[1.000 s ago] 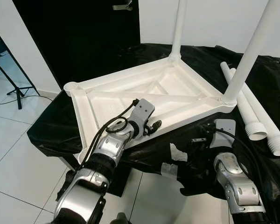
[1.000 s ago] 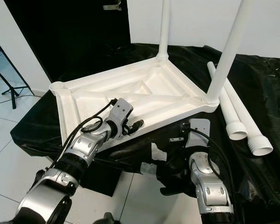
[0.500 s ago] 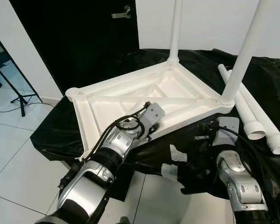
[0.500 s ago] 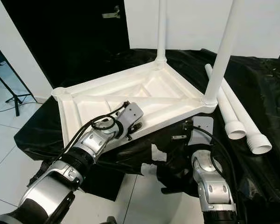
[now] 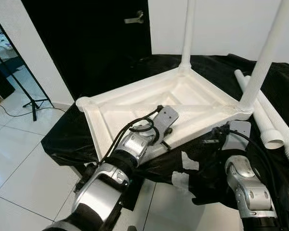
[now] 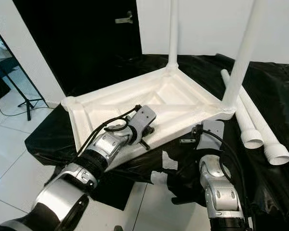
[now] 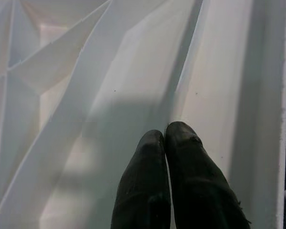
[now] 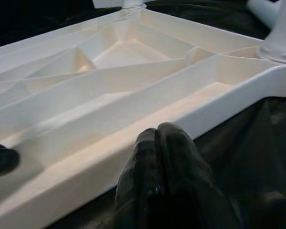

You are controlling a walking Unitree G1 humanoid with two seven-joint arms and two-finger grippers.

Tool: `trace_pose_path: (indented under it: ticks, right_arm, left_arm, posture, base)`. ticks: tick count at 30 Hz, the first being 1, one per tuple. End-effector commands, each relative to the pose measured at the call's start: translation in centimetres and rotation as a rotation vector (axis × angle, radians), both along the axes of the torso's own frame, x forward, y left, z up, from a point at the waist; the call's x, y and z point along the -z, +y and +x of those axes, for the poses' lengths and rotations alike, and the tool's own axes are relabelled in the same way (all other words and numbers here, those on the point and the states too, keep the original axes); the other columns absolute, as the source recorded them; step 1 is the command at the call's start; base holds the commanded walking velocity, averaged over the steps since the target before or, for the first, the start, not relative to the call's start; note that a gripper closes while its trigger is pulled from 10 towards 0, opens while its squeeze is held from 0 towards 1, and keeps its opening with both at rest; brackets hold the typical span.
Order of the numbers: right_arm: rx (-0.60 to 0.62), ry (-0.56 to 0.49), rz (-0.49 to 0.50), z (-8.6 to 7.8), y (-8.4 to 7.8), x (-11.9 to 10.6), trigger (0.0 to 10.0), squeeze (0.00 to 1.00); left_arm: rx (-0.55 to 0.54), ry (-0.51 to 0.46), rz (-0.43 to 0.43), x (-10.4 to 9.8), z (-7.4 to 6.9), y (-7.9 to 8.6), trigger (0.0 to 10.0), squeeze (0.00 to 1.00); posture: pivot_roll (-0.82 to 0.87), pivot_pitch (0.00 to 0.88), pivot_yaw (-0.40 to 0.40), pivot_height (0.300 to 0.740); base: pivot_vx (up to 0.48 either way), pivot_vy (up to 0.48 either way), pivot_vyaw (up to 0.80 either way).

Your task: Building children table

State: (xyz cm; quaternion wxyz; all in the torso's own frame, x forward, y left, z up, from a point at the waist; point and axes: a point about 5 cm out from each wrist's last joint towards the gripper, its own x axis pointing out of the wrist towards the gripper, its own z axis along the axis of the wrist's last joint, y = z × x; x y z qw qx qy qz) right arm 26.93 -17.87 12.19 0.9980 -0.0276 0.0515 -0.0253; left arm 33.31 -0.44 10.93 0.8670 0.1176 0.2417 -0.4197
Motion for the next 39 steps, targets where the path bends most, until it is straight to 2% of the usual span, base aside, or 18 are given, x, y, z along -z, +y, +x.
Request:
trace_pose_path:
  ticks: [1, 4, 7, 13, 14, 15, 17, 18, 20, 22, 24, 28, 29, 31, 33, 35, 37, 39]
  right_arm:
    - [-0.002, -0.003, 0.005, 0.2, 0.1, -0.3, 10.0, 0.00]
    - [-0.001, -0.003, 0.005, 0.2, 0.1, -0.3, 10.0, 0.00]
    - [-0.001, -0.006, 0.007, 0.3, 0.2, -0.4, 10.0, 0.00]
    - [-0.003, -0.003, 0.009, 0.2, 0.3, -0.3, 10.0, 0.00]
    - [-0.004, -0.002, 0.010, 0.2, 0.4, -0.3, 10.0, 0.00]
    - [-0.004, -0.002, 0.010, 0.2, 0.4, -0.3, 10.0, 0.00]
    - [-0.005, 0.001, 0.013, 0.2, 0.5, -0.3, 10.0, 0.00]
    - [-0.006, 0.002, 0.015, 0.1, 0.6, -0.2, 10.0, 0.00]
    - [-0.007, 0.003, 0.016, 0.1, 0.6, -0.2, 10.0, 0.00]
    - [-0.007, 0.003, 0.016, 0.1, 0.6, -0.2, 10.0, 0.00]
    - [-0.011, 0.005, 0.016, 0.2, 0.7, -0.2, 10.0, 0.00]
    - [-0.015, 0.006, 0.016, 0.3, 0.7, -0.2, 10.0, 0.00]
    - [-0.016, 0.007, 0.015, 0.3, 0.7, -0.1, 10.0, 0.00]
    - [-0.016, 0.007, 0.015, 0.3, 0.7, -0.1, 10.0, 0.00]
    - [-0.019, 0.010, 0.015, 0.4, 0.7, -0.1, 10.0, 0.00]
    - [-0.020, 0.012, 0.015, 0.4, 0.7, -0.1, 10.0, 0.00]
    - [-0.021, 0.015, 0.016, 0.3, 0.7, 0.0, 10.0, 0.00]
    - [-0.022, 0.026, 0.022, 0.3, 0.7, 0.1, 10.0, 0.00]
  left_arm:
    - [-0.004, 0.324, -0.006, 5.2, -3.2, -0.2, 0.0, 0.00]
    - [-0.028, 0.340, -0.027, 5.1, -3.2, -0.3, 0.0, 0.00]
    - [-0.113, 0.373, -0.091, 4.8, -2.9, -0.6, 0.0, 0.00]
    - [-0.232, 0.322, -0.175, 4.0, -1.7, -0.3, 0.0, 0.00]
    - [-0.203, 0.245, -0.197, 3.2, -1.2, -0.1, 10.0, 0.00]
    - [-0.203, 0.245, -0.197, 3.2, -1.2, -0.1, 10.0, 0.00]
    - [-0.100, 0.163, -0.256, 2.0, -0.9, -0.1, 10.0, 0.00]
    - [-0.033, 0.160, -0.291, 1.5, -1.1, 0.0, 10.0, 0.95]
    - [0.017, 0.170, -0.327, 1.2, -1.3, 0.1, 10.0, 1.00]
    - [0.017, 0.170, -0.327, 1.2, -1.3, 0.1, 10.0, 1.00]
    - [0.123, 0.184, -0.365, 0.7, -1.8, 0.8, 10.0, 1.00]
    - [0.209, 0.187, -0.400, 0.1, -2.2, 1.4, 10.0, 1.00]
    - [0.258, 0.178, -0.439, -0.6, -2.5, 1.8, 10.0, 0.00]
    - [0.258, 0.178, -0.439, -0.6, -2.5, 1.8, 10.0, 0.00]
    - [0.349, 0.163, -0.518, -1.8, -3.3, 2.4, 10.0, 0.00]
    - [0.385, 0.141, -0.530, -2.2, -3.6, 2.8, 10.0, 0.00]
    - [0.404, 0.124, -0.503, -2.2, -3.7, 3.1, 10.0, 0.00]
    - [0.416, 0.095, -0.424, -1.8, -3.7, 3.5, 10.0, 0.00]
  posture:
    - [0.10, 0.000, 0.050, 0.740]
    - [0.10, 0.000, 0.051, 0.740]
    - [0.10, 0.000, 0.053, 0.740]
    - [0.10, 0.000, 0.052, 0.740]
    - [0.10, 0.000, 0.051, 0.740]
    - [0.10, 0.000, 0.051, 0.740]
    - [0.10, 0.000, 0.051, 0.740]
    - [0.10, 0.000, 0.048, 0.740]
    - [0.11, 0.000, 0.047, 0.740]
    - [0.11, 0.000, 0.047, 0.740]
    - [0.12, 0.000, 0.044, 0.740]
    - [0.12, 0.000, 0.044, 0.740]
    - [0.12, 0.000, 0.042, 0.740]
    - [0.12, 0.000, 0.042, 0.740]
    - [0.12, 0.000, 0.040, 0.740]
    - [0.12, 0.000, 0.040, 0.740]
    - [0.12, 0.000, 0.039, 0.740]
    - [0.12, 0.000, 0.036, 0.740]
  base:
    - [0.000, 0.000, 0.00]
    - [0.000, 0.000, 0.00]
    - [0.000, 0.000, 0.00]
    - [0.000, 0.000, 0.00]
    - [0.000, 0.000, 0.00]
    - [0.000, 0.000, 0.00]
    - [0.000, 0.000, 0.00]
    - [0.000, 0.000, 0.00]
    - [0.000, 0.000, 0.00]
    - [0.000, 0.000, 0.00]
    - [0.000, 0.000, 0.00]
    - [0.000, 0.000, 0.00]
    - [0.000, 0.000, 0.00]
    - [0.000, 0.000, 0.00]
    - [0.000, 0.000, 0.00]
    - [0.000, 0.000, 0.00]
    - [0.000, 0.000, 0.00]
    - [0.000, 0.000, 0.00]
